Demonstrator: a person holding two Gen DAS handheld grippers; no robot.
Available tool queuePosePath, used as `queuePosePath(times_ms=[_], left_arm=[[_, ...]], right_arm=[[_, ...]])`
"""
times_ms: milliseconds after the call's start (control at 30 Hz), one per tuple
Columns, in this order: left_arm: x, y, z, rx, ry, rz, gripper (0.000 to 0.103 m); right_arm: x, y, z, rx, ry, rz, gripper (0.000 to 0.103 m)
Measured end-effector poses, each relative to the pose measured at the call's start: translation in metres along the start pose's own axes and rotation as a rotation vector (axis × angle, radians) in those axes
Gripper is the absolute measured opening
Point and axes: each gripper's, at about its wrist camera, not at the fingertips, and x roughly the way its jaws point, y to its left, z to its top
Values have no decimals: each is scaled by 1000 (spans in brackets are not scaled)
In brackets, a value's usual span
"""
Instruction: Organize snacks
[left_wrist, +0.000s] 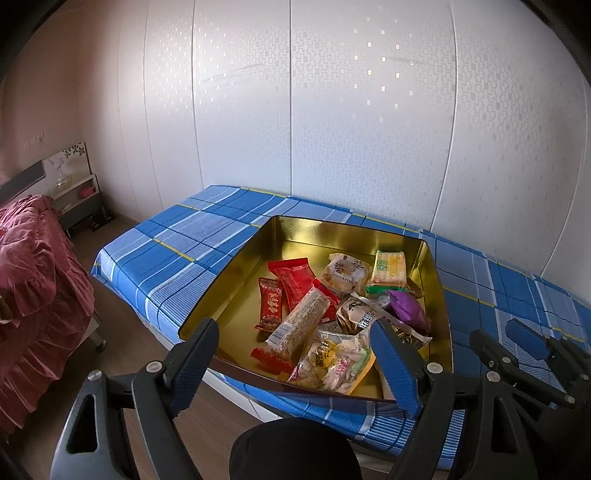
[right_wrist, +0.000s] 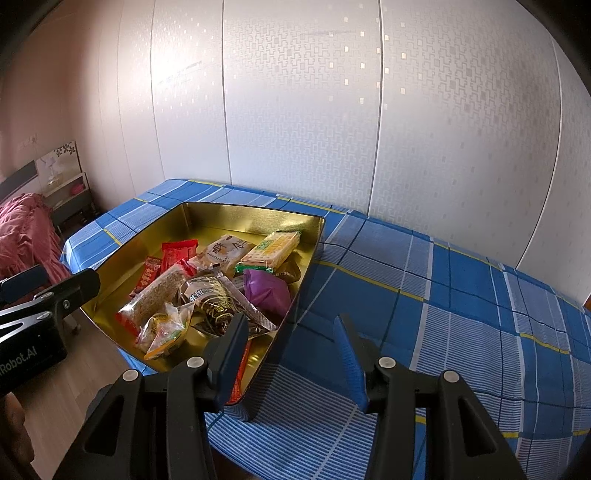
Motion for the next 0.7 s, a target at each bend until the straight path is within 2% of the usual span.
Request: queuePosePath(times_ms=[700], left_arm=[[0,1,-1,-1,4,4,86]], right_arm=[[-1,0,0,-1,-2,-2,49]])
